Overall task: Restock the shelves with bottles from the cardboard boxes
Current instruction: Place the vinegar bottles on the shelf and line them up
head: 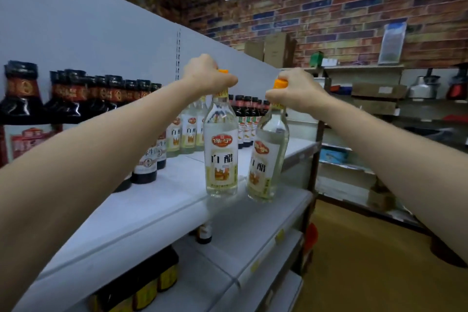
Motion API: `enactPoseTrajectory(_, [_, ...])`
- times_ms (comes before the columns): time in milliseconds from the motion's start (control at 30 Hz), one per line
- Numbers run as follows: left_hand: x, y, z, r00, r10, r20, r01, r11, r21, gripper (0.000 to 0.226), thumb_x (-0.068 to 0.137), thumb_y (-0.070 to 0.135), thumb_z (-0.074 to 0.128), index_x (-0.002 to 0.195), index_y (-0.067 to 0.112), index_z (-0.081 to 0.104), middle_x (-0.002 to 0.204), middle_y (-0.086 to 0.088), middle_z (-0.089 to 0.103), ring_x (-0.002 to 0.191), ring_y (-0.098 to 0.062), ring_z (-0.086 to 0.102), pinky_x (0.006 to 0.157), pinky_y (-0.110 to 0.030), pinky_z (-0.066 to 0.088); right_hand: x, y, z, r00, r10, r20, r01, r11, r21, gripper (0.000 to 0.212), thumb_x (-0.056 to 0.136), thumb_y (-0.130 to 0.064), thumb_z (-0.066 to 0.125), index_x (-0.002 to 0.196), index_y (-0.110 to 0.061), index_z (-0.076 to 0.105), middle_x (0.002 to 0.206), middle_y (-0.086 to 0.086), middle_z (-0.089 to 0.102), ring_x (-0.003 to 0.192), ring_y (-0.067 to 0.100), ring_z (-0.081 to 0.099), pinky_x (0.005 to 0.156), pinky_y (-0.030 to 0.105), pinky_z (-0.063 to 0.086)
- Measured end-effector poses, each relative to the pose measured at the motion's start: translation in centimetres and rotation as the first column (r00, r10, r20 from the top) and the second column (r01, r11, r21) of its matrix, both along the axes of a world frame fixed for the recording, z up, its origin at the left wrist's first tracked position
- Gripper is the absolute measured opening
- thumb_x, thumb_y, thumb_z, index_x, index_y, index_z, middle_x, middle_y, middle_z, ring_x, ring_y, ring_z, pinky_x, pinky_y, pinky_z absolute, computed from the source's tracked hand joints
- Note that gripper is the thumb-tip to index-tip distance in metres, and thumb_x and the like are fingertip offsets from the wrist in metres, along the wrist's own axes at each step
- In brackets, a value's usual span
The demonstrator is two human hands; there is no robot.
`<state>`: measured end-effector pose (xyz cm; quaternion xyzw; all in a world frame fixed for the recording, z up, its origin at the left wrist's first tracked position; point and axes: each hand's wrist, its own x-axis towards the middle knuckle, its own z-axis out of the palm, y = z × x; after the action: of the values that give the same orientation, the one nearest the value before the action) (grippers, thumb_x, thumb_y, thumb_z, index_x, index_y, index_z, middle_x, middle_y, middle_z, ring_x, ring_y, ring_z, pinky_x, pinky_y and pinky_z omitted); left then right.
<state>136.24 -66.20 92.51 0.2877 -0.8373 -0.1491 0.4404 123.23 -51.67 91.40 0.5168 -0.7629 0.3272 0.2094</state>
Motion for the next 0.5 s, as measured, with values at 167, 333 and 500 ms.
enactPoseTrajectory(167, [-4.4, -3.5, -0.1, 0.973, 0.195, -0.122, -0.201, 0.979, -0.035, 0.035, 0.071, 0.040, 0.065, 0.058, 0.017, 0.041, 0.059, 0.001, 0.040, 0.059, -0.018, 0.043, 0.057, -0.028, 0.035, -4.5, -5.2, 2.4, 0.996, 0.083, -0.042, -0.087, 0.991, -0.100, 0.024, 0.078, -0.033, 0.064, 0.069, -0.018, 0.048, 0.065, -0.001, 0.044, 0.064, 0.017, 0.044, 0.064, 0.031, 0.036])
enactPoseTrajectory(333, [-8.0, -6.9, -1.7, 0.947, 0.308, -0.092, -0.313, 0.949, -0.041, 0.029, 0.069, 0.041, 0.064, 0.074, 0.013, 0.060, 0.072, -0.004, 0.059, 0.077, -0.025, 0.064, 0.071, -0.035, 0.054, -8.5, -10.5, 2.8, 0.973, 0.211, -0.096, -0.219, 0.973, -0.076, 0.026, 0.078, -0.031, 0.064, 0.070, -0.014, 0.045, 0.065, 0.002, 0.039, 0.061, 0.019, 0.040, 0.061, 0.030, 0.032])
enactPoseTrajectory(500, [-10.0, -9.6, -1.9, 0.892, 0.447, -0.069, -0.448, 0.894, -0.005, 0.030, 0.072, 0.043, 0.066, 0.074, 0.014, 0.059, 0.072, -0.003, 0.058, 0.070, -0.022, 0.058, 0.060, -0.028, 0.044, -12.3, -15.5, 1.6, 0.932, 0.351, -0.094, -0.353, 0.936, -0.010, 0.028, 0.079, -0.030, 0.065, 0.065, -0.019, 0.043, 0.065, 0.001, 0.044, 0.063, 0.019, 0.044, 0.059, 0.029, 0.036])
